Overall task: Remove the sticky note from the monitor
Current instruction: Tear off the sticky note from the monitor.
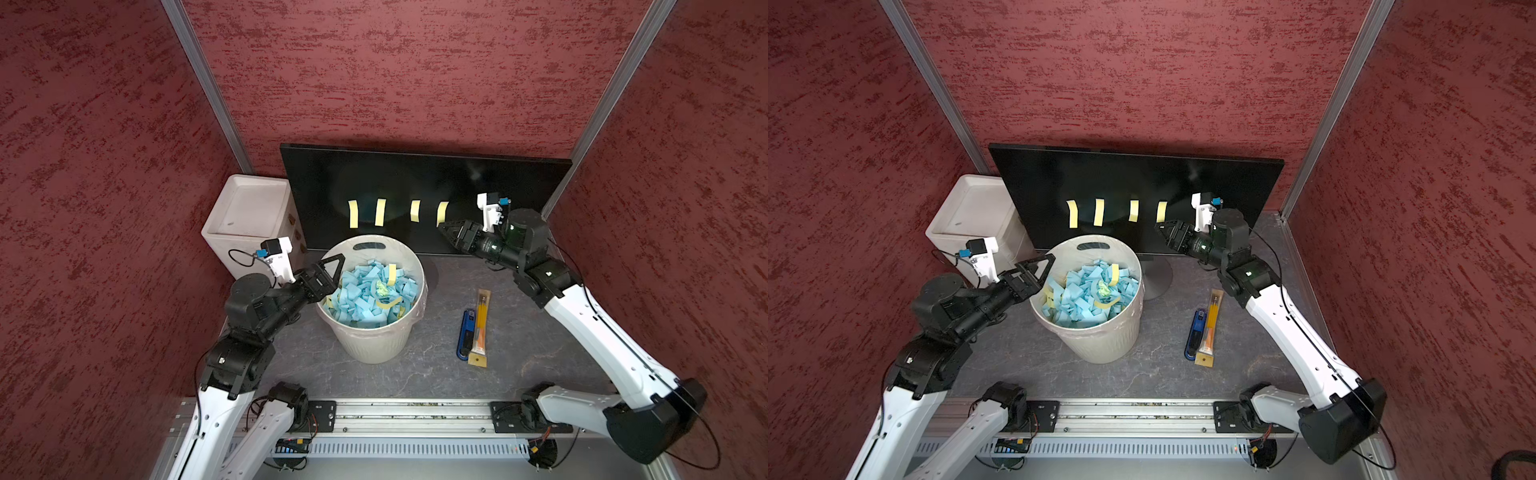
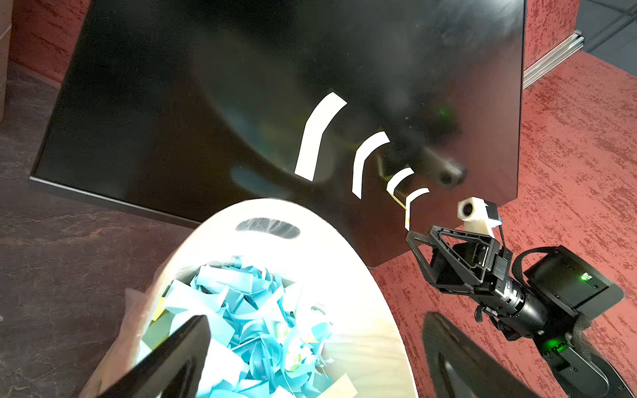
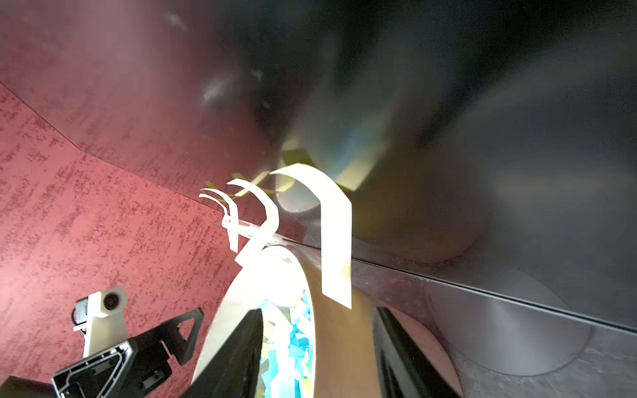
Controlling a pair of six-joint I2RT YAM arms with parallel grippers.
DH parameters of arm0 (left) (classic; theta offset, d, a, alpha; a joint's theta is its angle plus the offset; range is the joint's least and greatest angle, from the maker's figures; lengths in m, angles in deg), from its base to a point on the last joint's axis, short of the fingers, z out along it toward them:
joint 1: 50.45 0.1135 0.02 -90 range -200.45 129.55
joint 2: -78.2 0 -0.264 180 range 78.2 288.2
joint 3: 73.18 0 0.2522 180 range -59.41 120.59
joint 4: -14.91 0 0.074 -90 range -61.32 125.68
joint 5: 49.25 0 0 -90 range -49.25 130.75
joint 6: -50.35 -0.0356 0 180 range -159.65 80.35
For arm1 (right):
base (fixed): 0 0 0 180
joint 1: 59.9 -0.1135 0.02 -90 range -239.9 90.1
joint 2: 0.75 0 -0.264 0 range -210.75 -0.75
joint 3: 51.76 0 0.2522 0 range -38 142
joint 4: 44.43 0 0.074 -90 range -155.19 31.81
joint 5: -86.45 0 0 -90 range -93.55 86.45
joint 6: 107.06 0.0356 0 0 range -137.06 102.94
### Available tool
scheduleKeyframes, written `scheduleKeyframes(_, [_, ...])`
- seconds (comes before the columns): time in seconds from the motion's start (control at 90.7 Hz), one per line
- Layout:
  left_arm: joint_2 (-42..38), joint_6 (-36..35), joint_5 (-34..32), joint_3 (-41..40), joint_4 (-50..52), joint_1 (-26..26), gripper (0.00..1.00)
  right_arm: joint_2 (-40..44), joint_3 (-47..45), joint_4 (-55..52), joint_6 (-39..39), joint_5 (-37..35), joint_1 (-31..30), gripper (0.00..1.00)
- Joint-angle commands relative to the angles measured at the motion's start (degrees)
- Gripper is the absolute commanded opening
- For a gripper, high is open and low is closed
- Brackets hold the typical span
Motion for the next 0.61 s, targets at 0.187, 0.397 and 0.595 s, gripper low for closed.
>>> scheduleKeyframes(0.187, [-1.3, -0.4, 0.3, -0.7, -0.2, 0.9, 1.0, -1.9, -0.2, 5.0, 2.7, 0.8, 0.7, 0.45])
scheduleKeyframes(0.397, [-1.8, -0.4, 0.2, -0.8, 0.1, 0.9, 1.0, -2.0, -0.7, 5.4, 2.6, -0.2, 0.9, 0.33])
scheduleKeyframes(0.595, [-1.9, -0.4, 0.2, -0.9, 0.1, 1.1, 1.0, -1.6, -1.1, 5.3, 2.3, -0.4, 1.0, 0.13])
